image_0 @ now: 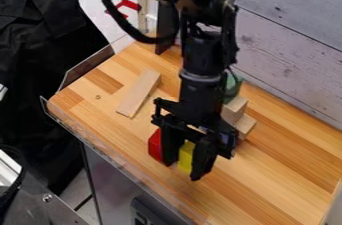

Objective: Put the yellow cube next to the red cube

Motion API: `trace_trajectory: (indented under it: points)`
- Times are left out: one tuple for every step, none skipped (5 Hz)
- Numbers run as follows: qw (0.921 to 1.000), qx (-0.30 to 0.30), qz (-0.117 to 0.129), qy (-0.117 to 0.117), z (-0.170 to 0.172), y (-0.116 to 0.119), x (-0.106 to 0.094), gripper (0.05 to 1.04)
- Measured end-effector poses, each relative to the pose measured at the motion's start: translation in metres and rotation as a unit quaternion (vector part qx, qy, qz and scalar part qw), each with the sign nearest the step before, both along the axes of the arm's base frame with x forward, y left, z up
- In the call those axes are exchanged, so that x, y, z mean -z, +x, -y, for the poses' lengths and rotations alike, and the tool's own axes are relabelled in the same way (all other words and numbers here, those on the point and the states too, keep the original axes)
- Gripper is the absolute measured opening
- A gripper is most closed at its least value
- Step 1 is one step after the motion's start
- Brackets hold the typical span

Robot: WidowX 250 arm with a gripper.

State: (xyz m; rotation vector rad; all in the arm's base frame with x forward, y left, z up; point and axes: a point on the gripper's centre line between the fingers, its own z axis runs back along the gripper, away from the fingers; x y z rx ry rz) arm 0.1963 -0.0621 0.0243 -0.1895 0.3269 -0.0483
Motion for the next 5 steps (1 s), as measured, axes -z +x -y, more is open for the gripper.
trace_trajectory:
  points:
    - [1.0000,-0.004,0.001,0.000,0.001,0.002,0.009,0.549]
    - [0.9998,-0.017,0.011,0.007,0.001,0.005,0.017,0.549]
    - [0.9990,-0.031,-0.001,0.031,-0.001,0.005,0.031,0.549]
    - [0.9983,-0.042,0.005,0.040,-0.002,0.008,0.036,0.549]
    - [0.9967,-0.051,0.002,0.063,-0.001,0.011,0.040,0.550]
